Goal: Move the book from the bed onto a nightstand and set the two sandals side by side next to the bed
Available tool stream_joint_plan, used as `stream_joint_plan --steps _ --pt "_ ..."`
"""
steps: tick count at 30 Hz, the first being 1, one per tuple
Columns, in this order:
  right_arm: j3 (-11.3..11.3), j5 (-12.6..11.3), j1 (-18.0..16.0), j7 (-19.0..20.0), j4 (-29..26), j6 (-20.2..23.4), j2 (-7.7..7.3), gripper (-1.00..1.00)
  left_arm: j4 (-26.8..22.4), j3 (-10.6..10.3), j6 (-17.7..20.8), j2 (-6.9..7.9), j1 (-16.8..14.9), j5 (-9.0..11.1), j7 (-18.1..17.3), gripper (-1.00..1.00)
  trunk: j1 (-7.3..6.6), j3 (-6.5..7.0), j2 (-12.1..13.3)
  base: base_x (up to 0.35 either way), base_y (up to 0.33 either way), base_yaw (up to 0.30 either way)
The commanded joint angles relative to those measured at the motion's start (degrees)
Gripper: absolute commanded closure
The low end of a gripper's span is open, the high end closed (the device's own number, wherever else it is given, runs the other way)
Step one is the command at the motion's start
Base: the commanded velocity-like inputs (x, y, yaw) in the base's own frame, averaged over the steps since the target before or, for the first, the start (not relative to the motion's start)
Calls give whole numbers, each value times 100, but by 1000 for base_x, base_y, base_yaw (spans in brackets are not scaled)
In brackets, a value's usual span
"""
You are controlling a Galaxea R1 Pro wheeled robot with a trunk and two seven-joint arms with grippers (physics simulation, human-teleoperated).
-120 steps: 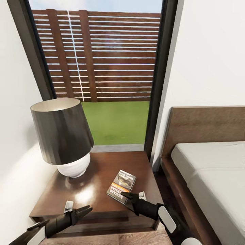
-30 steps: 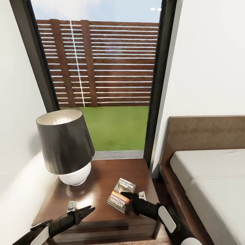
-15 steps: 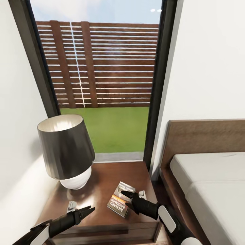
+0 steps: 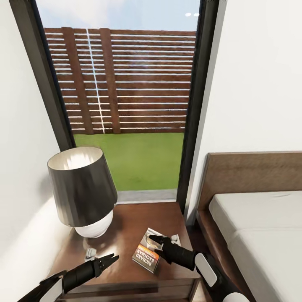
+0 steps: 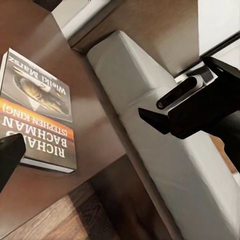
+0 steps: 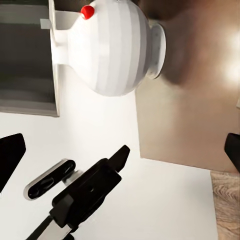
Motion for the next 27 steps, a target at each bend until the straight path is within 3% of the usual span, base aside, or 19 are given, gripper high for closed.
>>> stream_joint_plan --steps 1,9,17,21,25,26,27 --pt "1 -20 -3 -3 1 17 -1 -100 -1 -39 48 6 -4 58 -11 -100 -24 13 39 0 0 0" --pt "5 -20 -2 -3 13 -500 6 -100 -1 -40 49 5 -3 58 -8 -100 -199 157 360 0 0 0" --pt "1 9 -1 -1 9 -660 5 -100 -9 -43 45 0 -4 52 -20 -100 -375 300 681 0 0 0" --pt "-6 43 1 4 9 -1398 3 -100 -16 -39 44 4 -6 50 -56 -100 -463 372 841 0 0 0" --pt "-8 84 34 9 50 -2430 -42 -100 -18 -51 36 3 -2 42 -54 -100 -551 444 1002 0 0 0" --pt "-8 210 51 29 66 -2644 -156 -100 -17 -63 26 2 -3 41 -49 -100 -573 462 1042 0 0 0" --pt "-8 339 63 223 75 -2717 -481 -100 -7 -68 20 4 -2 41 -44 -100 -595 480 1082 0 0 0"
